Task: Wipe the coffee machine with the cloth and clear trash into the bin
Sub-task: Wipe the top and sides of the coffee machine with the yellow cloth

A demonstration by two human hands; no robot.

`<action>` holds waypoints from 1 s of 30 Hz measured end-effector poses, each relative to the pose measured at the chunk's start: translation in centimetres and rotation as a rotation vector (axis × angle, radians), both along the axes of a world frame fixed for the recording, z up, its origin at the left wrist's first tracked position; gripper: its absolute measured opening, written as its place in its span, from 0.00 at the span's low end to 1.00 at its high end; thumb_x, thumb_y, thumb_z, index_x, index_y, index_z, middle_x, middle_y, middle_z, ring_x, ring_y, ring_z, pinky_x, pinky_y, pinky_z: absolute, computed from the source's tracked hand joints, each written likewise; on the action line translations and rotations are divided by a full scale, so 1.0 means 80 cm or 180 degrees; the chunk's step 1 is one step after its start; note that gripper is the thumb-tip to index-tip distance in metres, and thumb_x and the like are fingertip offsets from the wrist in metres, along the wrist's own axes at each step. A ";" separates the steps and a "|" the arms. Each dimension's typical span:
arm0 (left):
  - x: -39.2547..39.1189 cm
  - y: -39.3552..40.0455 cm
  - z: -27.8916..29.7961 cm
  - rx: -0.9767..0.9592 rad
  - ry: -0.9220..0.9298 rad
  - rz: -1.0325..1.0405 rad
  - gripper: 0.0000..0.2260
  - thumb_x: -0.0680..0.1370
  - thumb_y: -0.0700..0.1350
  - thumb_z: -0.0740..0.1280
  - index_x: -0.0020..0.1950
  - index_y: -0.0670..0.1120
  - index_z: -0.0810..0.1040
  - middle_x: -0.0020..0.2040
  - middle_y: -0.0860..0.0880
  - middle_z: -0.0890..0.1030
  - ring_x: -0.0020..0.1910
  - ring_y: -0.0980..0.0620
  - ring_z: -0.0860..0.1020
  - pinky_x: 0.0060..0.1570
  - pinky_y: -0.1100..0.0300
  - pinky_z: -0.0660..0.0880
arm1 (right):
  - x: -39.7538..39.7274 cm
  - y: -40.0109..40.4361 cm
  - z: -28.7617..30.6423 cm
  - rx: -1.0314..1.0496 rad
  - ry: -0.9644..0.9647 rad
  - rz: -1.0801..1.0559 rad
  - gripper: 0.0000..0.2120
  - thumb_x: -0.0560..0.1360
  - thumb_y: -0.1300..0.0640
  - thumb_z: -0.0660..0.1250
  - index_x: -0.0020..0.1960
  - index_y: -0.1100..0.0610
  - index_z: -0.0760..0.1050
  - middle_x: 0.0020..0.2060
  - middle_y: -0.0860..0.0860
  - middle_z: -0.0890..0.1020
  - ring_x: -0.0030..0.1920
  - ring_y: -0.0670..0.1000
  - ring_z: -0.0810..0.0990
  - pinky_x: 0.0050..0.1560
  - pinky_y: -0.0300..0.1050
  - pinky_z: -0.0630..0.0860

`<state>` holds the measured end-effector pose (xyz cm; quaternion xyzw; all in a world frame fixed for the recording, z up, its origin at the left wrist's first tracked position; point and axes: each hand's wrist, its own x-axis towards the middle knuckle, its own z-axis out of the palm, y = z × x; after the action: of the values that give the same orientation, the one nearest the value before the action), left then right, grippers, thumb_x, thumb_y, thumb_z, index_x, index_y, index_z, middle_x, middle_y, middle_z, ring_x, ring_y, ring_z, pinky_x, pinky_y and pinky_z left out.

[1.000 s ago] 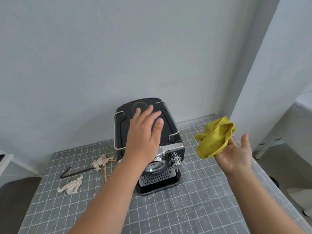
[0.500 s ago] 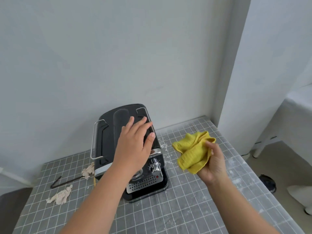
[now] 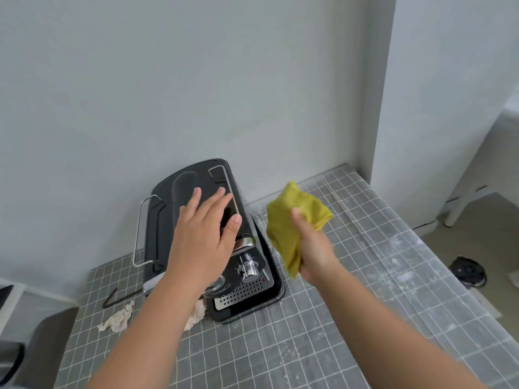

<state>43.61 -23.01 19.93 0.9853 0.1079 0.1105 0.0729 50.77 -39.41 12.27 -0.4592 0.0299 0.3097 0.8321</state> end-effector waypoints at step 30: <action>0.000 -0.005 0.004 -0.0298 0.0278 -0.0158 0.26 0.80 0.61 0.44 0.77 0.58 0.54 0.75 0.65 0.57 0.76 0.66 0.43 0.70 0.59 0.53 | 0.086 0.114 -0.001 -0.0492 -0.0202 0.1017 0.32 0.77 0.34 0.53 0.71 0.54 0.68 0.66 0.49 0.74 0.65 0.50 0.74 0.68 0.50 0.67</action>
<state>43.65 -23.42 20.28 0.9871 0.0915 0.0605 0.1169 57.62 -30.31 12.16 -0.5302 -0.0460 0.4200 0.7351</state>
